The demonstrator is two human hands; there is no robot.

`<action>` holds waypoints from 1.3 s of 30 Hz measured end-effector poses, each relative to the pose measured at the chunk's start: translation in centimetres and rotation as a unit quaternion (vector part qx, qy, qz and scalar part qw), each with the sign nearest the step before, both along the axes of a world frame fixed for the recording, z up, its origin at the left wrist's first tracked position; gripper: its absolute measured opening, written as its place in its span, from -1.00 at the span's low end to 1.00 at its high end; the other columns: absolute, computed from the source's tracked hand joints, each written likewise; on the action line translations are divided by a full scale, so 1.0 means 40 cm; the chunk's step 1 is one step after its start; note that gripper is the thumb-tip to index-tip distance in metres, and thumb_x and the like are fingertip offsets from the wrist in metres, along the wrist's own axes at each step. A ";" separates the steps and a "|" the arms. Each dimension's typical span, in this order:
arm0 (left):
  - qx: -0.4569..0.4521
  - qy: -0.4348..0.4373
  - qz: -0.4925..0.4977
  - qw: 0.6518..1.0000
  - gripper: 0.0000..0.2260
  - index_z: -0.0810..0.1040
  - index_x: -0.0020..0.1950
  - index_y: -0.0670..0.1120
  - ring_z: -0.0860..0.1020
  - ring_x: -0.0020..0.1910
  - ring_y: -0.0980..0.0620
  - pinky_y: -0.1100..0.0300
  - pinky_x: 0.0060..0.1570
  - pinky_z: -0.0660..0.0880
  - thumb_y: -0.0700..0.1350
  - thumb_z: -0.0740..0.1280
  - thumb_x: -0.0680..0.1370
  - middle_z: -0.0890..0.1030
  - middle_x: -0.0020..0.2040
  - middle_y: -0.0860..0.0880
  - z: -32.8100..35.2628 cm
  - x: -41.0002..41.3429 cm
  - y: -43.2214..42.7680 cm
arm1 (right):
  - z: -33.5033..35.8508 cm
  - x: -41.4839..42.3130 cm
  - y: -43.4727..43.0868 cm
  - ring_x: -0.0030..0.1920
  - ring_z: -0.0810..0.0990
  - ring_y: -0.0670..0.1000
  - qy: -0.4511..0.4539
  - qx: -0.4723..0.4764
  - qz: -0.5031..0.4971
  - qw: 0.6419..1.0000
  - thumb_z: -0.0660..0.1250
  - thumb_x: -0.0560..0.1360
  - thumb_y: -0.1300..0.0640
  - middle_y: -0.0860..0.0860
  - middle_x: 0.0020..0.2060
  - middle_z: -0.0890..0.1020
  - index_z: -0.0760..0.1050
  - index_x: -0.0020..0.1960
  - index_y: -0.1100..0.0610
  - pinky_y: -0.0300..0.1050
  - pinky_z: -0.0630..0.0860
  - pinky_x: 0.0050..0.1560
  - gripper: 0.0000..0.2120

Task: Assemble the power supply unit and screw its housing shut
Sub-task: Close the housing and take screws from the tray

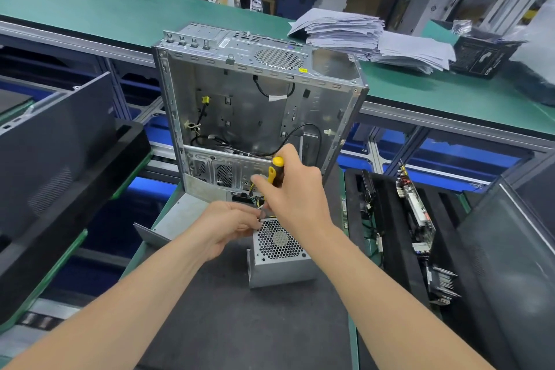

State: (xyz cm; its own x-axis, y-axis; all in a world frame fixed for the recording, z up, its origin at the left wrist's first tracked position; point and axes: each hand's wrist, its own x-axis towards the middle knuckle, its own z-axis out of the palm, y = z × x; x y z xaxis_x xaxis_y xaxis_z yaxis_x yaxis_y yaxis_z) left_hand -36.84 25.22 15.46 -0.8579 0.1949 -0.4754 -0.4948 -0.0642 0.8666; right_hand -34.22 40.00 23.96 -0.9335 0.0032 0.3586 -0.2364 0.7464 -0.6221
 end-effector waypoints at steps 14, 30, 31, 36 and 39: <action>0.017 -0.037 0.000 0.999 -0.74 0.67 0.16 -0.29 0.66 -0.36 0.12 0.12 0.00 0.60 -0.47 0.39 0.50 0.68 -0.36 -0.08 0.008 0.011 0.002 | 0.014 -0.032 0.058 -0.37 0.68 0.04 -0.130 -0.096 0.181 0.970 0.48 0.56 0.16 0.04 -0.22 0.69 0.47 -0.04 0.00 0.20 0.67 -0.25 -0.82; 0.032 -0.051 0.011 0.998 -0.79 0.63 0.04 -0.22 0.66 -0.39 0.12 0.19 -0.23 0.62 -0.47 0.40 0.49 0.66 -0.38 -0.03 0.023 0.023 0.004 | 0.027 -0.044 0.087 0.14 0.69 0.10 -0.185 -0.144 0.351 0.907 0.30 0.61 0.42 0.16 0.07 0.70 0.48 0.15 0.16 0.03 0.60 0.22 -0.78; 0.030 -0.051 0.009 0.998 -0.80 0.63 -0.03 -0.19 0.65 -0.41 0.13 0.18 -0.21 0.61 -0.46 0.39 0.49 0.65 -0.39 -0.02 0.025 0.023 0.006 | 0.024 -0.044 0.087 0.15 0.69 0.11 -0.190 -0.132 0.359 0.904 0.29 0.61 0.44 0.15 0.08 0.71 0.49 0.14 0.18 0.01 0.60 0.21 -0.78; 0.025 -0.051 0.004 0.998 -0.77 0.58 -0.20 -0.14 0.63 -0.43 0.14 0.16 -0.17 0.58 -0.45 0.36 0.52 0.62 -0.42 0.00 0.030 0.023 0.008 | -0.007 -0.035 0.076 0.11 0.71 -0.02 -0.134 -0.096 0.273 0.948 0.37 0.59 0.31 -0.05 0.00 0.74 0.54 0.05 0.04 0.01 0.62 0.20 -0.82; 0.018 -0.046 -0.001 0.999 -0.78 0.56 -0.19 -0.16 0.61 -0.45 0.15 0.15 -0.13 0.57 -0.45 0.37 0.53 0.59 -0.46 0.01 0.033 0.023 0.006 | -0.016 -0.029 0.064 0.06 0.72 -0.04 -0.118 -0.095 0.233 0.961 0.42 0.56 0.28 -0.10 -0.05 0.74 0.55 0.01 -0.01 0.06 0.62 0.19 -0.80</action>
